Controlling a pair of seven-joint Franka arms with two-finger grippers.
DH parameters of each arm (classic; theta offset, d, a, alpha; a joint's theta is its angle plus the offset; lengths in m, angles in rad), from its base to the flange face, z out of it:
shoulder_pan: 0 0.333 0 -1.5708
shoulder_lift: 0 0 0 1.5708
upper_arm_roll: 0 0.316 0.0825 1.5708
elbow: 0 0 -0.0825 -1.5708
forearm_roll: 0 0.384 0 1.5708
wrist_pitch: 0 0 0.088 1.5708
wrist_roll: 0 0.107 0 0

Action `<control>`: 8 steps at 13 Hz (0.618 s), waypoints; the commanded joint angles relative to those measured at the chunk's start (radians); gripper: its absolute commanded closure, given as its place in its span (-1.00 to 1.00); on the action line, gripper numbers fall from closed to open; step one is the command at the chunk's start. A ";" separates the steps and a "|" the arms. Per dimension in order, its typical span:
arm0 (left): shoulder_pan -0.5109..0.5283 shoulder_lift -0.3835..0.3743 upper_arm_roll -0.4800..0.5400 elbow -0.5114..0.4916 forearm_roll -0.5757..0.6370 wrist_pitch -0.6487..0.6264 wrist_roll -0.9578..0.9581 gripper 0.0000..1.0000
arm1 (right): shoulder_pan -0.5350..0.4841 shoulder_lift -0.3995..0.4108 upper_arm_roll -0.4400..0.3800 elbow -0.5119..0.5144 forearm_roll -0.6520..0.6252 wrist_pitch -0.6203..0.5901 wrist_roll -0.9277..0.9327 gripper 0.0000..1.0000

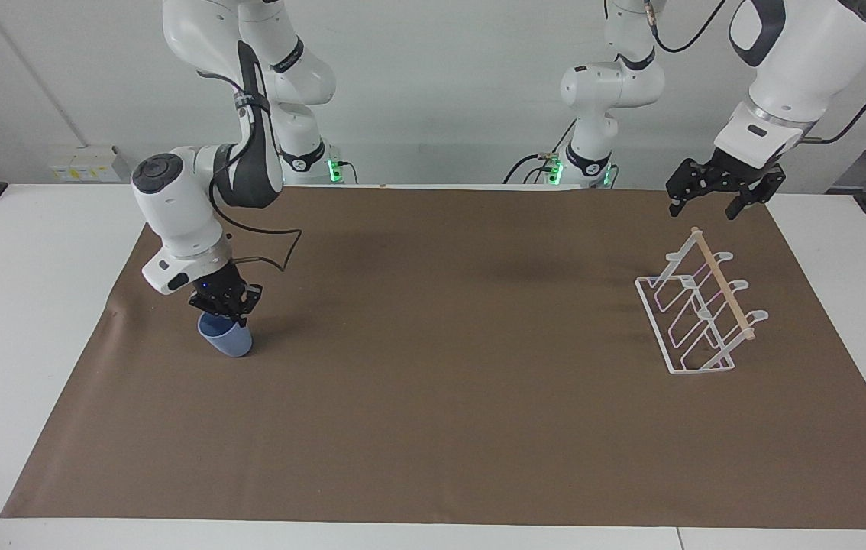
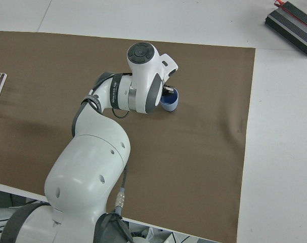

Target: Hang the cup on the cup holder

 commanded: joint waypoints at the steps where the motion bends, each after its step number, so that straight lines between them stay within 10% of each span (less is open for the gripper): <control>1: -0.005 -0.007 0.013 0.015 -0.011 -0.035 -0.004 -1.00 | -0.009 -0.011 0.007 -0.024 0.015 -0.001 -0.031 1.00; 8: -0.025 -0.036 -0.001 -0.009 -0.046 -0.066 -0.113 -1.00 | 0.028 -0.020 0.013 0.120 0.015 -0.185 -0.026 1.00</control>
